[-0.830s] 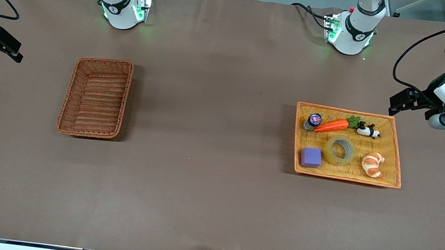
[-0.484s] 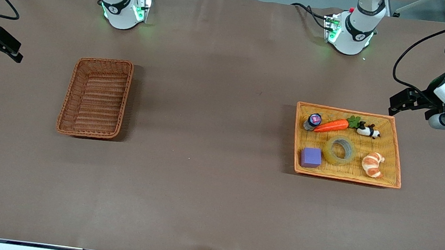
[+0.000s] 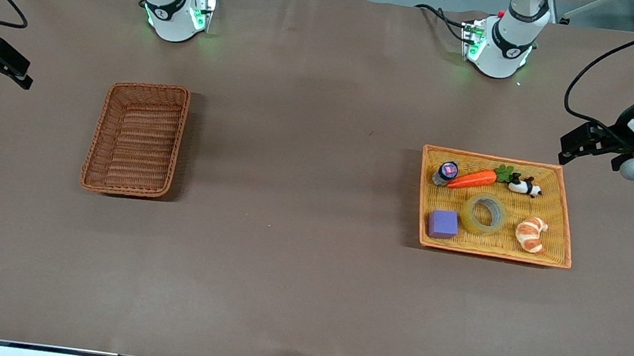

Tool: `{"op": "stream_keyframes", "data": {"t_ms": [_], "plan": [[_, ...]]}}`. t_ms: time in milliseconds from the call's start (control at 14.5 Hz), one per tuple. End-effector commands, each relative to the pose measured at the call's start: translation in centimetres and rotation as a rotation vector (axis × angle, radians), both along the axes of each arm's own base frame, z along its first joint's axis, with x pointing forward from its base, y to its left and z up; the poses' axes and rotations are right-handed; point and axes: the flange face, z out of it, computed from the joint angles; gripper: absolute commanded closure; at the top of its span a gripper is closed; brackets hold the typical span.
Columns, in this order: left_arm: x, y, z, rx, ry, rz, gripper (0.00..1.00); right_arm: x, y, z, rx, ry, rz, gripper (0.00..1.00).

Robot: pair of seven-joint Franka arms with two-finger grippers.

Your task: Move tape to another basket

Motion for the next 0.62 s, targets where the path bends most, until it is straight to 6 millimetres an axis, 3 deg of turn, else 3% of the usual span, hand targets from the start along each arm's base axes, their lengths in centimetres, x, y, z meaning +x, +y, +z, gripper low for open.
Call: {"op": "stream_keyframes", "data": {"t_ms": [0,277,553], "plan": [[-0.2,-0.2,0.5,0.012,0.001,-0.007,0.0,0.3,0.0,0.1,0.006,-0.001,0.007,0.0],[0.8,0.1,-2.1,0.018,0.049,-0.001,0.09,0.3,0.0,0.1,0.006,0.001,0.007,0.0],[3.5,1.0,-6.6,0.018,0.075,0.008,0.0,0.3,0.1,0.2,0.006,-0.002,0.008,0.0]]}}
